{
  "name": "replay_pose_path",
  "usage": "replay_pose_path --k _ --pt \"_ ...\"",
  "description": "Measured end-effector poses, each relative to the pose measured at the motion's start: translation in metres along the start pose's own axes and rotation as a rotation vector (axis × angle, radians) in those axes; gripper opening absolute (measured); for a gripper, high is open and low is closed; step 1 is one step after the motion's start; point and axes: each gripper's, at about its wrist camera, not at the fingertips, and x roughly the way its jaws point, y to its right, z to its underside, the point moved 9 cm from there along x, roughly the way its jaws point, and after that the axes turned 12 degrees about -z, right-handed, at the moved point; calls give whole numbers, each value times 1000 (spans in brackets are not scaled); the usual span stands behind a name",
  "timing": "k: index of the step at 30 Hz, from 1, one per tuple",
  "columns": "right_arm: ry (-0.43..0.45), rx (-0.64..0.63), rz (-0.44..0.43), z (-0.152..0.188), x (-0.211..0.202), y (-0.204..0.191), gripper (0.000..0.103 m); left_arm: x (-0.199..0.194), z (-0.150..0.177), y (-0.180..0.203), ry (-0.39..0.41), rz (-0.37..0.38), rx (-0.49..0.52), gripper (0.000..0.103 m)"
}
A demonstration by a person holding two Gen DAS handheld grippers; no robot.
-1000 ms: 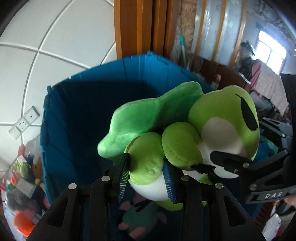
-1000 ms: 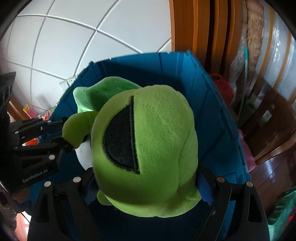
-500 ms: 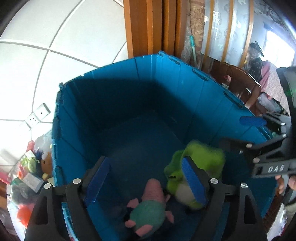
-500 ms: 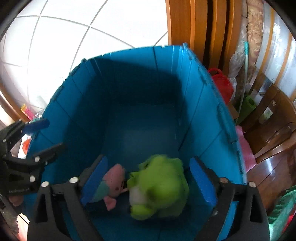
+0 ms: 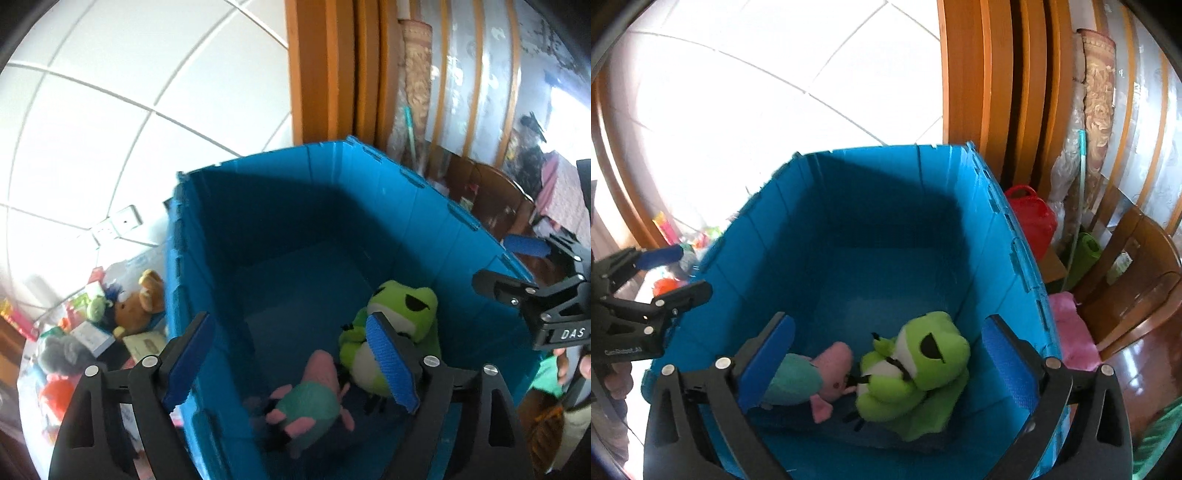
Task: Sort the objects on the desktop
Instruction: 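Move both tools back over the cluttered table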
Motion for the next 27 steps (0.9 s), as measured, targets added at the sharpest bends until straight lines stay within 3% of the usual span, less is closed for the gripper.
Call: replay_pose_path --k 6,13,19,27 --pt "69 -29 -40 10 -14 -30 103 -21 24 -16 25 -43 -52 85" --pt "98 -49 -79 12 -12 -81 103 -40 54 -64 32 -78 -134 85" --pt "95 -87 -137 14 6 -152 103 -54 91 -142 19 -141 -224 85" --pt "122 -121 -231 25 35 -282 103 -72 192 -295 -28 -279 -359 85"
